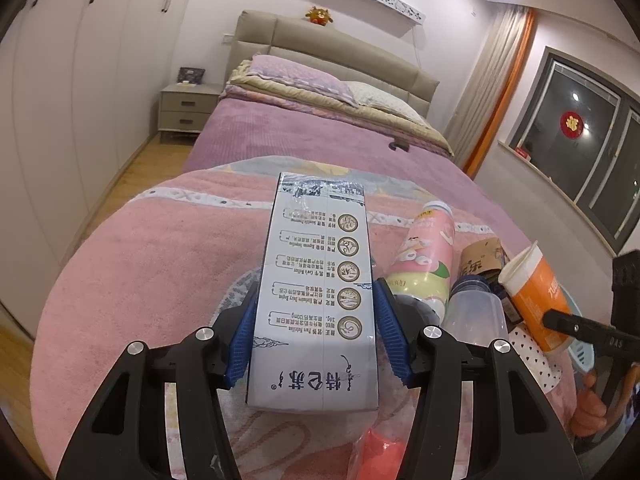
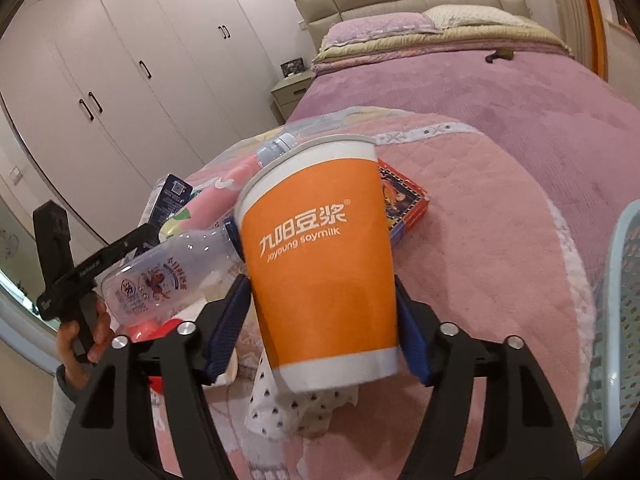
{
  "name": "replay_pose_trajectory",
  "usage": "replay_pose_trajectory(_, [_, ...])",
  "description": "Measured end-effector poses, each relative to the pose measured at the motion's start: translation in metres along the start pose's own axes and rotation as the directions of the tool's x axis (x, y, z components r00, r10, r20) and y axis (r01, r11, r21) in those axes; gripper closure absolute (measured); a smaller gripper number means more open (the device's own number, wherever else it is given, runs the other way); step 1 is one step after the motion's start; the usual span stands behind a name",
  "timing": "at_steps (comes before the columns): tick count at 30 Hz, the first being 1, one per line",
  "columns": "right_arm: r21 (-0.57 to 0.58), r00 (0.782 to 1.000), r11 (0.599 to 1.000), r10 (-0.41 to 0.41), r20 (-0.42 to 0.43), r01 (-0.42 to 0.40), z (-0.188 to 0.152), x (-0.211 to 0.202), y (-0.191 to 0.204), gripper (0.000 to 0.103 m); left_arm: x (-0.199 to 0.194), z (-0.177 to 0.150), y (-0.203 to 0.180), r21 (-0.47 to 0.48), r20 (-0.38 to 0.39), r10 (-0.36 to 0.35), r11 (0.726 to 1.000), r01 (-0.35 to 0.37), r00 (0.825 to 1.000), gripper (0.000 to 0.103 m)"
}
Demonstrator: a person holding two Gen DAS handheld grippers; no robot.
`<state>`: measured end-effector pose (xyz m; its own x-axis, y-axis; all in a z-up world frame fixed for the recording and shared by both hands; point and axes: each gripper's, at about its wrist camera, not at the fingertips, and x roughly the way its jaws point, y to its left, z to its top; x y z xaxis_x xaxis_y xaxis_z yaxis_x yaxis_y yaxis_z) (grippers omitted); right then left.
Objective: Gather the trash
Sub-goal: 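Carry the carton and orange cup over the blue basket and release both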
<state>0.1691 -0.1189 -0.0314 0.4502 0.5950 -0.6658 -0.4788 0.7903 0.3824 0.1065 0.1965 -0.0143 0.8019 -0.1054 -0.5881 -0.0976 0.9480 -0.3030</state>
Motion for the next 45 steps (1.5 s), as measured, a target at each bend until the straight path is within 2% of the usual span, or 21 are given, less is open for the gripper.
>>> replay_pose_trajectory(8, [-0.044, 0.996, 0.998, -0.028, 0.089, 0.032, -0.004, -0.043, 0.013, 0.040, -0.016, 0.000, -0.005, 0.002, 0.028, 0.008, 1.000, -0.008, 1.000, 0.050])
replay_pose_trajectory(17, [-0.056, 0.983, 0.997, -0.047, 0.177, 0.058, -0.004, -0.084, 0.021, 0.040, -0.061, 0.016, -0.023, -0.005, 0.113, -0.053, 0.999, 0.054, 0.992, 0.050])
replay_pose_trajectory(22, [-0.035, 0.969, 0.994, -0.092, 0.231, 0.103, -0.008, -0.112, 0.015, 0.040, -0.082, 0.026, -0.061, 0.046, 0.164, -0.114, 0.993, 0.107, 0.980, 0.051])
replay_pose_trajectory(28, [0.010, 0.941, 0.986, -0.164, 0.297, 0.169, -0.010, -0.145, -0.001, 0.040, -0.088, 0.028, -0.121, 0.134, 0.178, -0.190, 0.977, 0.168, 0.965, 0.051])
replay_pose_trajectory(32, [0.072, 0.921, 0.978, -0.211, 0.328, 0.198, -0.017, -0.170, -0.025, 0.040, -0.083, 0.026, -0.165, 0.193, 0.156, -0.251, 0.956, 0.220, 0.955, 0.051])
replay_pose_trajectory(37, [0.165, 0.895, 0.956, -0.287, 0.342, 0.244, -0.028, -0.193, -0.060, 0.040, -0.062, 0.019, -0.225, 0.263, 0.092, -0.322, 0.920, 0.289, 0.942, 0.051])
replay_pose_trajectory(45, [0.326, 0.864, 0.893, -0.409, 0.294, 0.311, -0.045, -0.210, -0.122, 0.040, -0.007, 0.002, -0.312, 0.328, -0.059, -0.393, 0.860, 0.390, 0.917, 0.051])
